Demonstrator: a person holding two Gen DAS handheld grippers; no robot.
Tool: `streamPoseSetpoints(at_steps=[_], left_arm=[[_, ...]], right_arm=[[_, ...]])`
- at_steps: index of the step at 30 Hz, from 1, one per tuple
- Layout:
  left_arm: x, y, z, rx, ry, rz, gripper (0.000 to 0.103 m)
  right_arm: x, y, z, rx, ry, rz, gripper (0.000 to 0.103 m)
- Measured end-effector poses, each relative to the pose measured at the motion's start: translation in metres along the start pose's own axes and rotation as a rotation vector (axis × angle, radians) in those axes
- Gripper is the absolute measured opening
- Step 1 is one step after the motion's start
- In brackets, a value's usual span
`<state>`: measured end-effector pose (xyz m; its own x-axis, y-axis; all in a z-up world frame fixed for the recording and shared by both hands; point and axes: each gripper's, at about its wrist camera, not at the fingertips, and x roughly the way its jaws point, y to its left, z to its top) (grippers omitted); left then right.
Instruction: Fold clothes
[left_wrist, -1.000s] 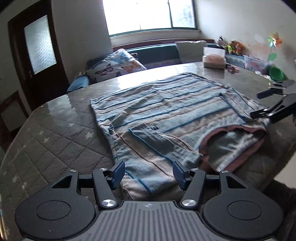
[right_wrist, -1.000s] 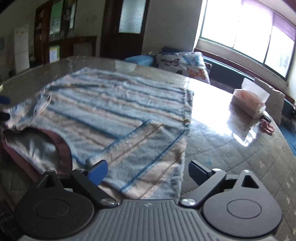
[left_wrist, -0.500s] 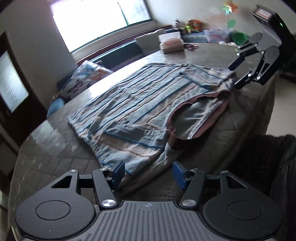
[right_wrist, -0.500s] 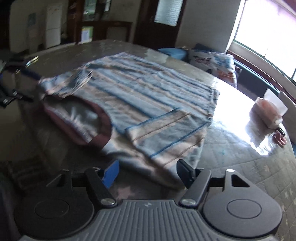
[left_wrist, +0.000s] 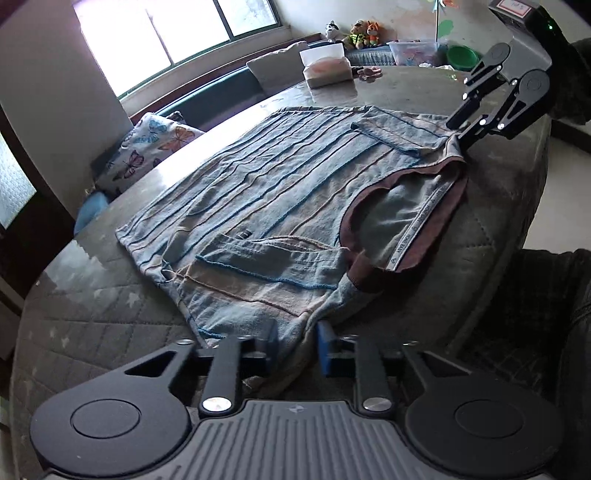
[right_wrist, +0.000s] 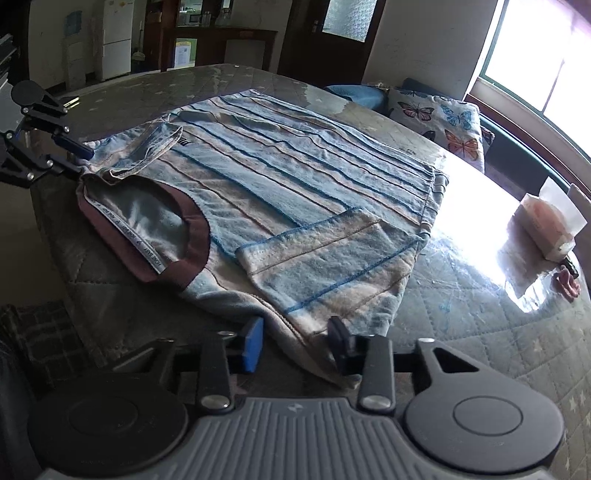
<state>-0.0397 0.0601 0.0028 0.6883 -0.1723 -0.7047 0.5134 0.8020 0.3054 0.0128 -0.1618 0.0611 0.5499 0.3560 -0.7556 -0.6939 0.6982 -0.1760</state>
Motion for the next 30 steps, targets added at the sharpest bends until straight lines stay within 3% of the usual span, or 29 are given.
streamPoseSetpoints(at_steps=[5,8,14,21,25,30], left_arm=[[-0.003,0.000,0.003,-0.047,-0.020,0.024,0.008],[-0.013,0.001,0.006,-0.089,-0.052,0.064,0.006],[-0.048,-0.002,0.010,-0.160,-0.142,0.129,0.005],[-0.104,-0.006,0.012,-0.205,-0.237,0.179,0.005],[-0.114,0.004,0.026,-0.213,-0.279,0.227,0.005],[-0.093,0.031,0.047,-0.208,-0.276,0.270,0.005]], right_arm=[[0.003,-0.003,0.002,0.020,0.003,0.001,0.010],[0.002,-0.003,0.002,0.037,-0.006,-0.009,0.006],[-0.025,0.002,0.001,0.054,-0.085,-0.044,0.004],[-0.092,0.017,0.000,0.057,-0.200,-0.080,0.004],[-0.118,0.018,0.014,0.053,-0.273,-0.107,0.004],[-0.104,0.001,0.046,0.013,-0.317,-0.131,0.004]])
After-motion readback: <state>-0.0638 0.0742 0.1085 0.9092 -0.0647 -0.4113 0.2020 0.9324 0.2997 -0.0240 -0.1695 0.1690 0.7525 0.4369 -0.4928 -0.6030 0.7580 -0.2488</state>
